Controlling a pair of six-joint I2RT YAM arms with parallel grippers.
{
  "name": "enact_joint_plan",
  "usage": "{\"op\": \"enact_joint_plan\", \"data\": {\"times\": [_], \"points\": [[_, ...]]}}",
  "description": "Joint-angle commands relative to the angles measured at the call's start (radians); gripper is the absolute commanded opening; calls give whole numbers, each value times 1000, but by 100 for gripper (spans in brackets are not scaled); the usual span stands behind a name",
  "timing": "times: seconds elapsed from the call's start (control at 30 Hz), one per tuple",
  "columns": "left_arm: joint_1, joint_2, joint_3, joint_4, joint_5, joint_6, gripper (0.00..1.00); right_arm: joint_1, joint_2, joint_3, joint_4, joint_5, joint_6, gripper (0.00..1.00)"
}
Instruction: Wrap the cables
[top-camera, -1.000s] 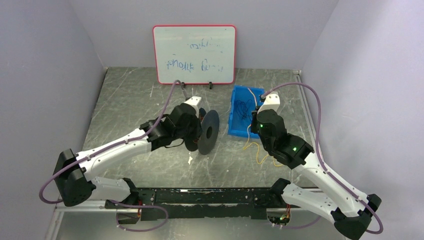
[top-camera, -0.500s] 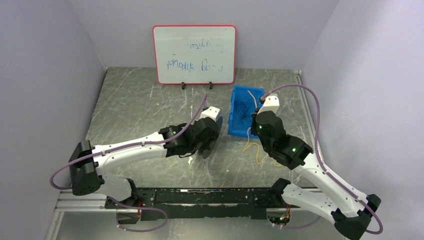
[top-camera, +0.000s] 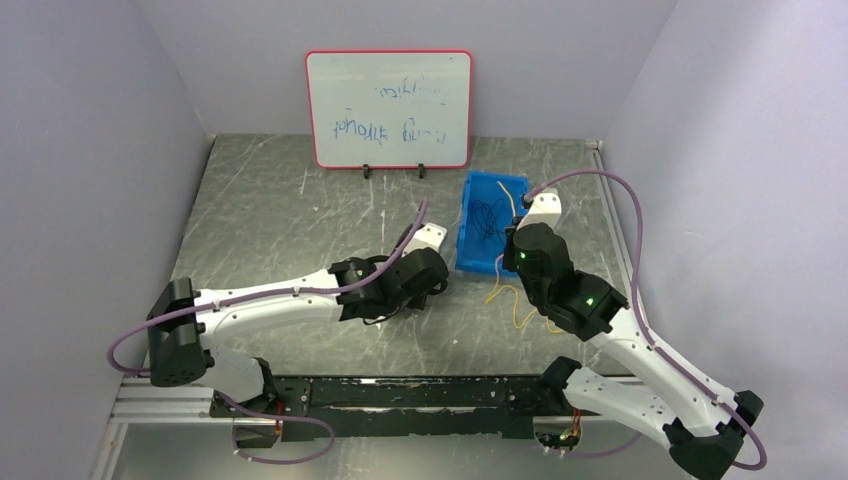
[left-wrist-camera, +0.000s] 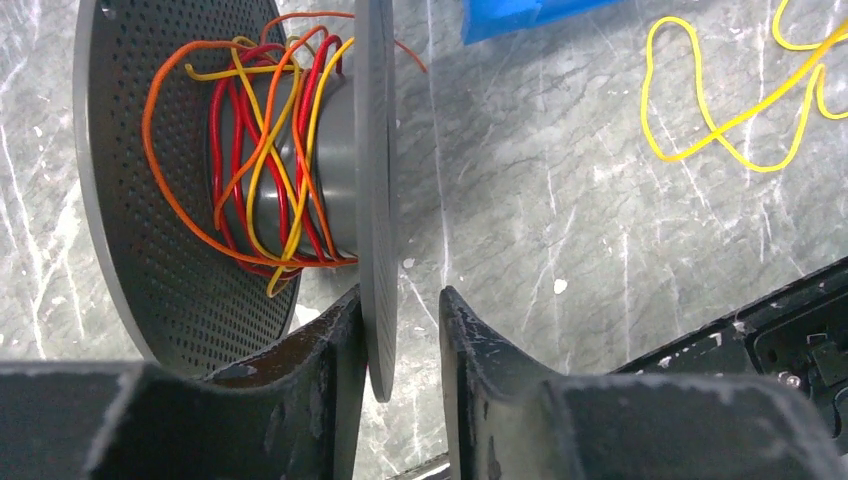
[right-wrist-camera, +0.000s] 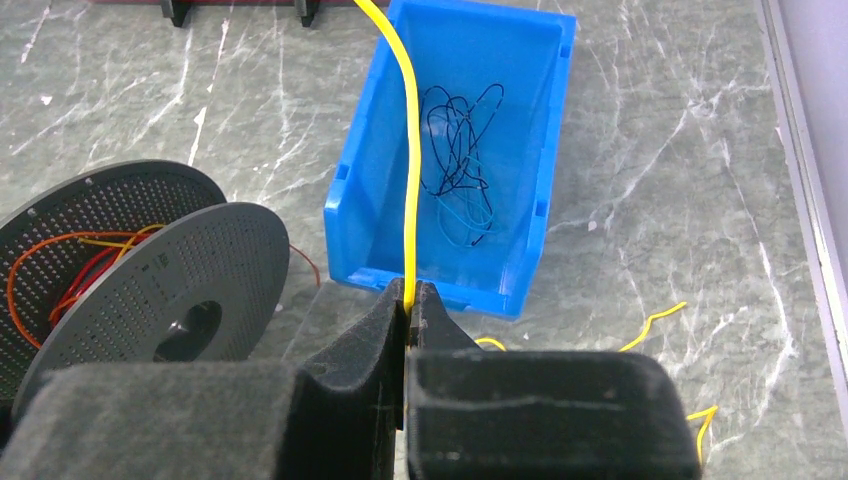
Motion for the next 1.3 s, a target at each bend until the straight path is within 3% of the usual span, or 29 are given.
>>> {"op": "enact_joint_plan", "data": {"times": [0.0,0.27,0.57,0.8,1.1,1.27], "points": [[-28,-16,55,-31,-53,-14,39,-7,-14,-10,-5,12,16,0],[-49,-87,112,-48,-127,23,56,-7,-15,-11,-9,12,17,0],[-9,-121,207,-50,-216,147,67,-7,-17,-13,-9,6,22,0],[232,-137,102,108,46,218,66,-8,-19,-23,-5,-6,28,0],[348,-31,84,169,245,210,67,-8,-19,-34,2,-14,23,0],[380,15,90,187,283,216,62,-7,-20,-39,5,-14,20,0]]}}
